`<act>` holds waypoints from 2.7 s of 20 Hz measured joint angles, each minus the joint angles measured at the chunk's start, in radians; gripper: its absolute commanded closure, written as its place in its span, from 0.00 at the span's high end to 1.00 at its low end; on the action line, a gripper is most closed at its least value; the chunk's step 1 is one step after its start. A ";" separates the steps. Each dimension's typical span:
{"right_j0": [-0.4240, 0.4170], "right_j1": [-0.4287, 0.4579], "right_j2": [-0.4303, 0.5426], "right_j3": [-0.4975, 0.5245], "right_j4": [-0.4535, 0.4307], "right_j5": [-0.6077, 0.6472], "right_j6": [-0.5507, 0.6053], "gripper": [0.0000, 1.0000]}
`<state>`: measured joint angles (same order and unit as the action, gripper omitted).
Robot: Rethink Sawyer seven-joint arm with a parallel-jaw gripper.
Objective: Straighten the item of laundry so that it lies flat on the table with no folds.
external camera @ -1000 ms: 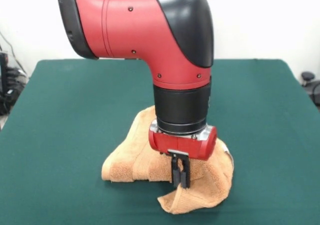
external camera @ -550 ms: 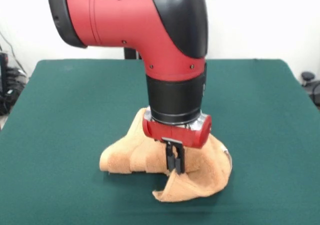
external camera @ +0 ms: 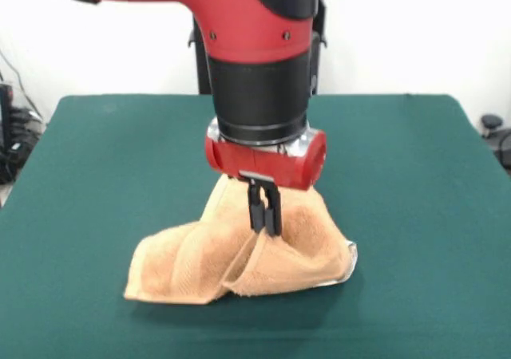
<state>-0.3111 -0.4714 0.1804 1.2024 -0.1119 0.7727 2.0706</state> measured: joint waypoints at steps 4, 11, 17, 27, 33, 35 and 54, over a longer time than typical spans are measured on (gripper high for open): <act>-0.008 -0.028 0.000 -0.001 0.005 0.051 0.000 0.00; -0.024 -0.055 0.000 -0.001 0.005 0.093 0.000 0.00; -0.038 -0.047 0.002 0.000 0.002 0.090 0.000 0.00; -0.045 -0.029 0.002 -0.001 -0.021 0.000 0.000 0.00; -0.045 -0.005 0.002 0.000 -0.023 -0.040 0.000 0.00; -0.045 0.000 0.003 0.000 -0.024 -0.041 0.000 0.00; -0.076 -0.021 0.022 0.006 -0.053 -0.032 0.000 0.00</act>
<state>-0.3869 -0.4926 0.2021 1.2083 -0.1653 0.7409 2.0706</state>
